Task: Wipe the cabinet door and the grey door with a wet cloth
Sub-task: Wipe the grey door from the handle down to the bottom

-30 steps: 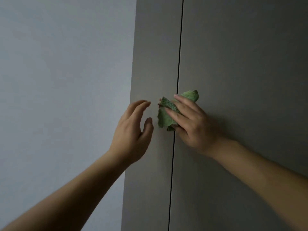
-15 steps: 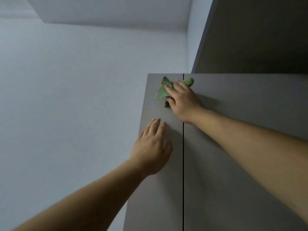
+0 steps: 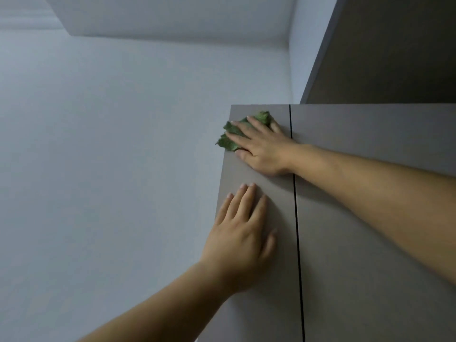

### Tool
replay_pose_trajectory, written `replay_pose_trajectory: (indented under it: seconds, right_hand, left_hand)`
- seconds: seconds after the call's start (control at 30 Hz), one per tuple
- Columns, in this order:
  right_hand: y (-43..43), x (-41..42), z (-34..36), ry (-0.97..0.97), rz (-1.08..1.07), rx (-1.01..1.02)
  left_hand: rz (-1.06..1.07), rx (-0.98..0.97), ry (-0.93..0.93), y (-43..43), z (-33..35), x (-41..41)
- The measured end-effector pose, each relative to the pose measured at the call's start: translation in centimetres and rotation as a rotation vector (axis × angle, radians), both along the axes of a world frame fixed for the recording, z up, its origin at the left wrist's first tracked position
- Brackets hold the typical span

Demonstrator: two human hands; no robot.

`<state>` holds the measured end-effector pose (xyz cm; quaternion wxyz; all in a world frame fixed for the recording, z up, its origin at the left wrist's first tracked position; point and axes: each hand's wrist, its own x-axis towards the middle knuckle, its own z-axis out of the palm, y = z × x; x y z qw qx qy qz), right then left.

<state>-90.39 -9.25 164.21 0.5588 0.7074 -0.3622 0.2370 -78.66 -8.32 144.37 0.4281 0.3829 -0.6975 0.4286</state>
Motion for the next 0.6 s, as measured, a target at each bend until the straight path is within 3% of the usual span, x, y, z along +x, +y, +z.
replay_pose_trajectory:
  seconds: [0.07, 0.2, 0.4, 0.53, 0.6]
  right_hand:
    - [0.1, -0.8, 1.7, 0.017, -0.091, -0.065]
    - [0.4, -0.1, 5.6, -0.205, -0.159, -0.133]
    - [-0.4, -0.1, -0.1, 0.081, -0.065, -0.110]
    - [0.3, -1.7, 5.3, -0.200, -0.215, -0.137]
    - [0.6, -1.5, 5.5, -0.222, -0.245, -0.160]
  left_hand:
    - [-0.013, -0.045, -0.008, -0.9, -0.1, 0.3]
    - [-0.036, -0.146, 0.001, -2.7, -0.3, 0.5]
    - [-0.063, -0.195, 0.016, -3.2, -0.4, 0.4]
    - [-0.097, -0.210, 0.037, -3.6, -0.6, 0.2]
    - [-0.099, -0.224, 0.037, -3.7, -0.6, 0.2]
